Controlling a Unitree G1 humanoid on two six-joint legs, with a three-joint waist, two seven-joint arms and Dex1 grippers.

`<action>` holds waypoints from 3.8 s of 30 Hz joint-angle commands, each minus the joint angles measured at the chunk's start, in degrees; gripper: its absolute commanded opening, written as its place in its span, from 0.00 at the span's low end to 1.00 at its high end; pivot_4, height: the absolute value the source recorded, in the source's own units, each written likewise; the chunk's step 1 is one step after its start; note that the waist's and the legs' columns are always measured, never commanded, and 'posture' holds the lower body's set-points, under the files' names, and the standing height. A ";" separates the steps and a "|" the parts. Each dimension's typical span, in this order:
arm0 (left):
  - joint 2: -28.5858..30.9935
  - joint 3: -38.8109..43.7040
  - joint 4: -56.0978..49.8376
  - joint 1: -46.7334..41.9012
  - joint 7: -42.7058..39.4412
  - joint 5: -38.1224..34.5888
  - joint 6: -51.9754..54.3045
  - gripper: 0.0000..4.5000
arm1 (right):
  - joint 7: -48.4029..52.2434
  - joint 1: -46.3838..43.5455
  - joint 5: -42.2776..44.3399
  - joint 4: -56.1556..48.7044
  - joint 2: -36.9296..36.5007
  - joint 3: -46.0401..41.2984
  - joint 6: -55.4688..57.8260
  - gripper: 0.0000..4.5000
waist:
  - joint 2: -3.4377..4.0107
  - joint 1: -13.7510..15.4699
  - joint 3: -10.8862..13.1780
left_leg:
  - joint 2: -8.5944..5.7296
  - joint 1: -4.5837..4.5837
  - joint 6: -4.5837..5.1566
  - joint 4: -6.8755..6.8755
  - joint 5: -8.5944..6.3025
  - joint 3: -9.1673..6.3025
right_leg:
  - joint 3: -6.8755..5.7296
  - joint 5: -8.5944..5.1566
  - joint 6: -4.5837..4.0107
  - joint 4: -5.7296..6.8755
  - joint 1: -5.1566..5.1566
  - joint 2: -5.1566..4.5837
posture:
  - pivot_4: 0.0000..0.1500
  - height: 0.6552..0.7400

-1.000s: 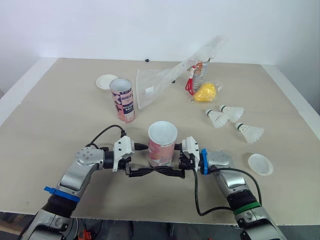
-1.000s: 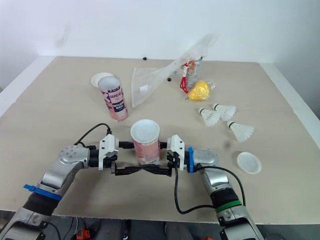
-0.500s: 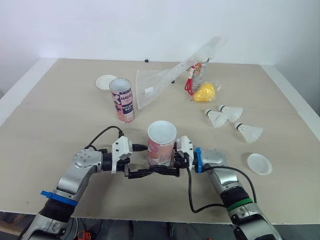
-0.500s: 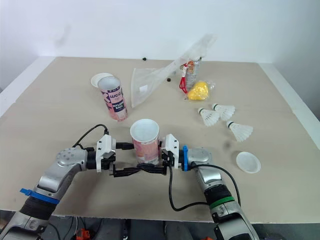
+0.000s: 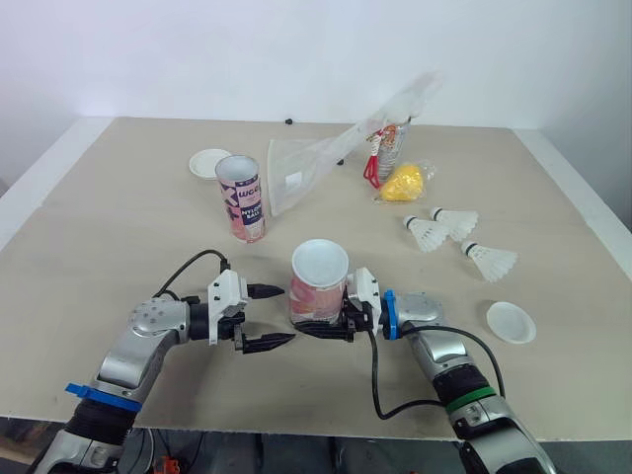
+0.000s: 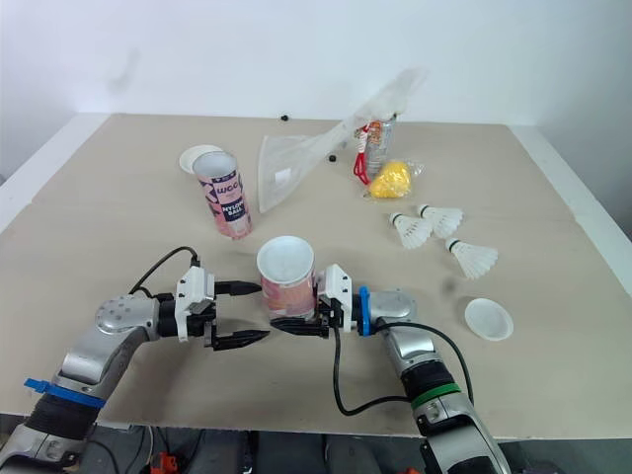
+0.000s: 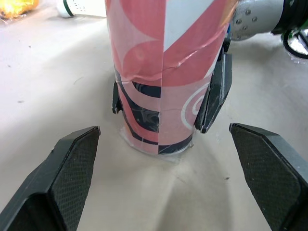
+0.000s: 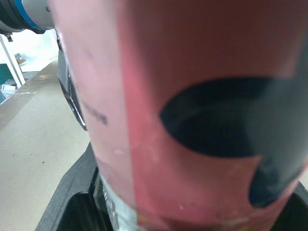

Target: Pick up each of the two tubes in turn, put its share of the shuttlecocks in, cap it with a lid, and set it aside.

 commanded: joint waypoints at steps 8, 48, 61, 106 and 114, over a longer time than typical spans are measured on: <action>-1.58 -2.08 -1.97 -2.90 -0.86 -0.50 -0.97 1.00 | -5.22 6.11 3.84 -13.51 -5.27 -5.39 5.68 0.62 | -0.01 0.35 0.00 | -0.06 -0.07 -0.01 0.01 0.02 0.00 | 0.03 -0.05 0.09 -0.01 0.02 -0.04 | 1.00 1.00; -6.30 -7.23 -7.63 -5.26 -2.33 -3.09 6.23 1.00 | -38.60 21.78 12.08 2.65 -21.22 -51.04 12.92 0.62 | 0.22 -0.16 -0.05 | -0.27 0.01 0.11 -0.07 0.08 0.09 | 0.36 -0.20 0.15 0.08 -0.01 -0.10 | 1.00 1.00; -6.72 -7.61 -5.81 -6.67 -2.60 -2.81 5.80 1.00 | -40.60 29.26 14.17 -7.96 -19.68 -52.71 15.62 0.99 | 0.23 -0.14 -0.05 | -0.29 0.01 0.11 -0.06 0.08 0.08 | 0.38 -0.20 0.14 0.08 -0.01 -0.11 | 1.00 1.00; -13.56 6.66 -4.64 -1.75 32.34 4.01 10.01 1.00 | -2.08 2.94 12.77 -15.38 -20.16 -15.95 12.60 0.99 | -0.19 0.44 0.20 | -0.27 -0.25 0.03 -0.14 0.01 -0.21 | 0.18 0.11 0.43 -0.39 -0.01 -0.06 | 1.00 1.00; -16.30 10.77 -8.74 1.43 46.03 7.86 12.36 1.00 | -0.74 -2.77 9.30 -6.71 -17.68 -14.09 8.75 0.99 | -0.19 0.22 0.20 | -0.27 -0.27 0.02 -0.11 0.01 -0.26 | 0.13 0.15 0.44 -0.38 0.01 -0.05 | 1.00 1.00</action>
